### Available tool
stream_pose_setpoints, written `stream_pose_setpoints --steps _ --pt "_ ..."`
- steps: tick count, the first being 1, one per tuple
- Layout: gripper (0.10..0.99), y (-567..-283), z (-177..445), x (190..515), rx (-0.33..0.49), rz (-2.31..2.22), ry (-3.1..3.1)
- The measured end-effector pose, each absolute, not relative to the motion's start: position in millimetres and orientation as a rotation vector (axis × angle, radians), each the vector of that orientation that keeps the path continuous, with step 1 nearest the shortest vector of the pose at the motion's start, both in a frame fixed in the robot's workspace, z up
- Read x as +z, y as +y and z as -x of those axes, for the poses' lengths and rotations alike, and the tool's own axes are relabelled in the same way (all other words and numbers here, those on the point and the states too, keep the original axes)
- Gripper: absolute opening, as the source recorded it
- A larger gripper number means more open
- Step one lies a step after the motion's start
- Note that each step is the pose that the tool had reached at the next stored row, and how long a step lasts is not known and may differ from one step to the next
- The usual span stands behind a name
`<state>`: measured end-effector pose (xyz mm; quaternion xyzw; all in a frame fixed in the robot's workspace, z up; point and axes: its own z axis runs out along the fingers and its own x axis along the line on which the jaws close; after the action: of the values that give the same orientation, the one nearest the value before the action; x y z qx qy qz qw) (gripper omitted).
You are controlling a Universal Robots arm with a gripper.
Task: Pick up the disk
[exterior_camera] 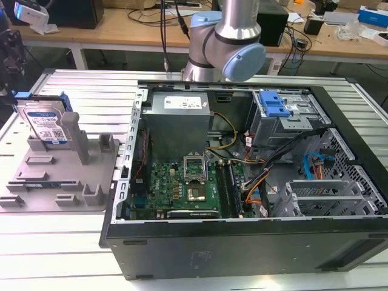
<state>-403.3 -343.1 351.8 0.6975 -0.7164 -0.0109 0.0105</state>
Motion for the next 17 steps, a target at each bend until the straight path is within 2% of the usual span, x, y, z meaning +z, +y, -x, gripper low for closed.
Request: stream_pose_setpoints --steps 3,17 --pt "0.541 -332 411 350 -0.033 -2.178 -2.237" --pt "0.541 -323 413 344 -0.031 -2.179 -2.234"
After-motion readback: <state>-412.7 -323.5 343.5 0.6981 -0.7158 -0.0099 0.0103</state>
